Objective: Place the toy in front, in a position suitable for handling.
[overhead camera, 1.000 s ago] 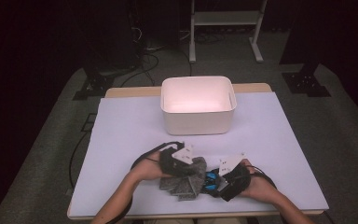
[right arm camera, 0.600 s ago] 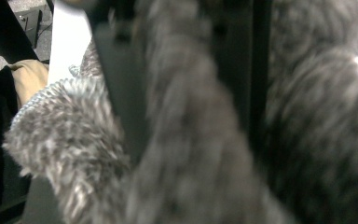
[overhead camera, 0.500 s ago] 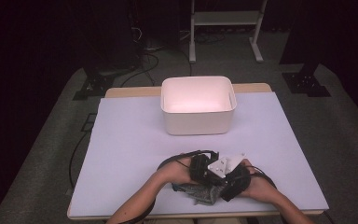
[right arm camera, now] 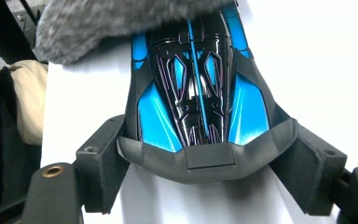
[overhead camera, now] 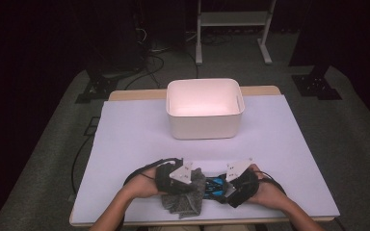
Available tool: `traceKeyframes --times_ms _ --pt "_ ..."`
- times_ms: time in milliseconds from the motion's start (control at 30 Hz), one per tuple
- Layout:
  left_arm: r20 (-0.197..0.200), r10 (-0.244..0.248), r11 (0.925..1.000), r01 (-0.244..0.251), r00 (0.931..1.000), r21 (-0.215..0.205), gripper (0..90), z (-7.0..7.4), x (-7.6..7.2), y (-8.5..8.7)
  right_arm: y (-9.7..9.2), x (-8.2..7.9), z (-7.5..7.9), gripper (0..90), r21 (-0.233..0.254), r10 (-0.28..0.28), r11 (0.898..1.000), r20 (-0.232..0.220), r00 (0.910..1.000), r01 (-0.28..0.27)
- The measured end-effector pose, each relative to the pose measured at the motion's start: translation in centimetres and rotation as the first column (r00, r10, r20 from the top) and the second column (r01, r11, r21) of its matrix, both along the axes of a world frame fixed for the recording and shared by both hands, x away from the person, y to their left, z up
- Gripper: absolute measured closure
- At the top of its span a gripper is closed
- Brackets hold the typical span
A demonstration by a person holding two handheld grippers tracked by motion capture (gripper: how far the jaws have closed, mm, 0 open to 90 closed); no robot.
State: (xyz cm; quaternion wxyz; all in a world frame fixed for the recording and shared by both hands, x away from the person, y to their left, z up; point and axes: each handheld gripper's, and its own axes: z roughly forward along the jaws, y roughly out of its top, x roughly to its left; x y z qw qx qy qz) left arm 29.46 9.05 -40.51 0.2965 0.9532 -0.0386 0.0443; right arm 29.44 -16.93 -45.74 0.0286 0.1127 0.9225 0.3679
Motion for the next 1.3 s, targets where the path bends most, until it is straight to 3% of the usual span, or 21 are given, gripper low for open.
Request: traceKeyframes --times_ms 133,200,267,333,367,400,433,467,533,567,600,633,800,933,967,1033,1167,1233,1300 --pt "-0.012 0.034 0.9993 -0.034 0.9994 -0.017 81.5 -0.4 -0.1 1.3 0.2 -0.2 0.2 21.8 -0.02 0.0 1.0 0.024 0.9997 0.0" --pt "-0.013 0.031 0.9993 -0.031 0.9994 -0.019 81.4 -0.5 -0.1 1.3 0.3 -0.2 0.5 21.6 -0.054 0.002 0.999 0.027 0.9996 -0.001" --pt "-0.012 0.029 0.9993 -0.029 0.9995 -0.024 81.3 -0.6 -0.1 1.1 0.4 -0.3 0.8 19.8 -0.081 0.013 0.997 0.06 0.9981 -0.008" --pt "-0.016 0.025 0.9994 -0.025 0.9996 -0.026 81.4 -0.6 0.0 1.0 0.4 -0.3 1.0 20.1 -0.068 0.011 0.998 0.043 0.999 -0.008" --pt "-0.016 0.024 0.9994 -0.024 0.9996 -0.025 81.4 -0.6 0.2 0.9 0.3 0.2 1.2 20.6 -0.023 0.011 1.0 -0.013 0.9998 -0.012" --pt "-0.016 0.024 0.9994 -0.024 0.9996 -0.025 81.4 -0.6 0.2 0.9 0.3 0.2 1.2 20.6 -0.023 0.011 1.0 -0.013 0.9998 -0.012" --pt "-0.009 0.024 0.9994 -0.024 0.9997 -0.027 81.4 -0.4 0.3 0.8 0.1 0.7 1.4 20.8 0.014 -0.001 1.0 -0.058 0.9983 0.002" --pt "-0.013 0.029 0.999 -0.029 0.9995 -0.035 81.4 -0.3 0.3 0.8 0.1 0.8 1.4 21.0 0.025 -0.009 1.0 -0.073 0.9973 0.011" --pt "-0.013 0.029 0.9988 -0.029 0.9995 -0.038 81.4 -0.2 0.4 0.8 0.2 0.8 1.4 21.3 0.025 -0.004 1.0 -0.072 0.9974 0.006" --pt "-0.014 0.029 0.999 -0.03 0.9995 -0.034 81.4 -0.2 0.5 0.7 0.8 0.6 1.0 19.9 -0.012 0.003 1.0 -0.058 0.9983 -0.004" --pt "-0.015 0.027 0.9993 -0.027 0.9995 -0.027 81.4 -0.3 0.6 0.7 0.8 0.6 1.0 19.9 -0.012 0.003 1.0 -0.058 0.9983 -0.004" --pt "-0.014 0.029 0.9991 -0.029 0.9995 -0.03 81.3 -0.3 0.6 0.6 1.4 0.2 0.3 20.9 -0.05 0.007 0.999 -0.001 1.0 -0.007" --pt "-0.012 0.033 0.9987 -0.034 0.9994 -0.039 81.4 0.0 0.9 0.8 1.5 -0.3 0.6 23.5 -0.049 0.032 0.998 0.056 0.9979 -0.029" --pt "-0.012 0.051 0.9974 -0.052 0.9986 -0.05 81.3 0.8 1.7 0.6 1.6 0.0 1.5 23.5 -0.099 0.063 0.994 0.128 0.9897 -0.051" --pt "-0.012 0.051 0.9974 -0.052 0.9986 -0.05 81.3 0.8 1.7 0.6 1.6 0.0 1.5 23.5 -0.099 0.063 0.994 0.128 0.9897 -0.051" --pt "-0.013 0.054 0.9966 -0.055 0.9985 -0.062 81.3 1.1 2.1 0.3 1.7 0.5 2.0 23.5 -0.126 0.078 0.99 0.164 0.9833 -0.058" --pt "0.0 0.06 0.9955 -0.06 0.9982 -0.074 81.3 2.0 3.1 -0.7 1.7 1.9 3.1 23.4 -0.203 0.119 0.977 0.254 0.9599 -0.068" --pt "0.0 0.065 0.997 -0.065 0.9979 -0.041 81.4 1.3 3.8 -1.3 1.5 2.2 2.9 23.4 -0.206 0.126 0.976 0.29 0.9488 -0.067" --pt "-0.021 0.065 0.9973 -0.065 0.9977 -0.034 81.4 0.7 3.9 -1.5 1.4 2.1 2.5 23.4 -0.201 0.122 0.978 0.297 0.9471 -0.063"
